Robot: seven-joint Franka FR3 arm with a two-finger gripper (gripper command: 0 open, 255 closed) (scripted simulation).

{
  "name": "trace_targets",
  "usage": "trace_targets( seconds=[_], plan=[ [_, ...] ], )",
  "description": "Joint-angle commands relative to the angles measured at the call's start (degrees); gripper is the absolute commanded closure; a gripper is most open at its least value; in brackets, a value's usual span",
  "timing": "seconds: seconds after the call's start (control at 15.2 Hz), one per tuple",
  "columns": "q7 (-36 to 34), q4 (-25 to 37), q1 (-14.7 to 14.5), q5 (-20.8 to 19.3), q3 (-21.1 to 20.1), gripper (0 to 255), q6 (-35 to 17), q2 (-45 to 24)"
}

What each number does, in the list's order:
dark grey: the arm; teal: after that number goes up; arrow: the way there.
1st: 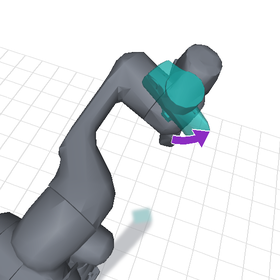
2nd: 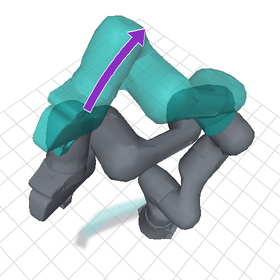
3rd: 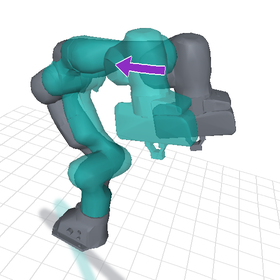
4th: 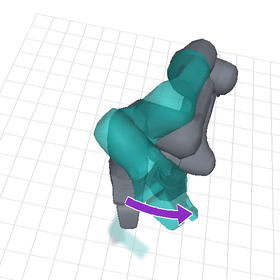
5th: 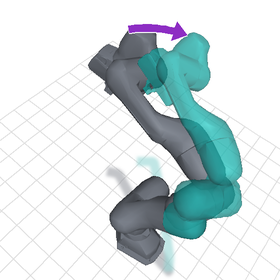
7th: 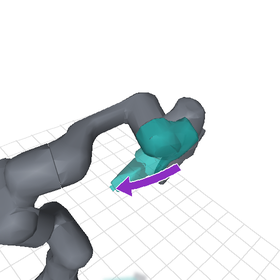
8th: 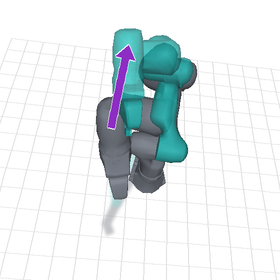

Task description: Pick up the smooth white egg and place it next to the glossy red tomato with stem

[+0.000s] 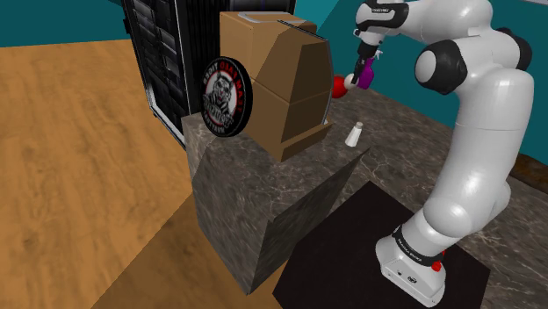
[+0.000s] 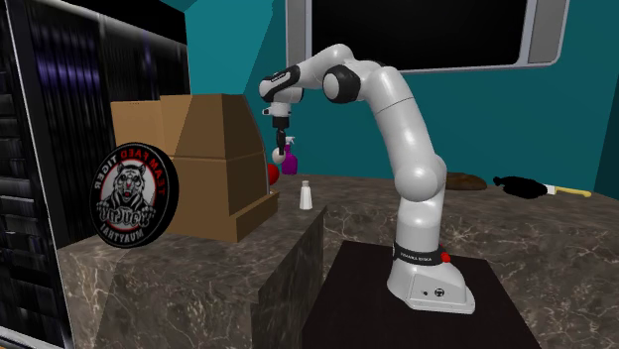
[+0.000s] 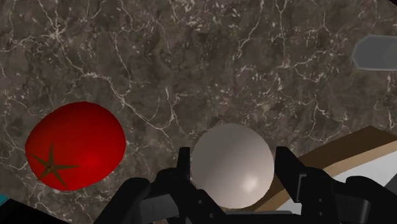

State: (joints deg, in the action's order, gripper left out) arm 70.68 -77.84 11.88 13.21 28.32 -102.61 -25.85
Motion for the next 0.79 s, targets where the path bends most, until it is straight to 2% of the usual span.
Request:
trace_targets(
  seconds=[0.0,0.73],
  plan=[
    [0.0,-1.6,-0.3,0.0,-0.1,255,-1.6,0.1],
    [0.9,-8.5,-0.8,0.9,-0.6,255,-9.4,-1.1]
  ],
)
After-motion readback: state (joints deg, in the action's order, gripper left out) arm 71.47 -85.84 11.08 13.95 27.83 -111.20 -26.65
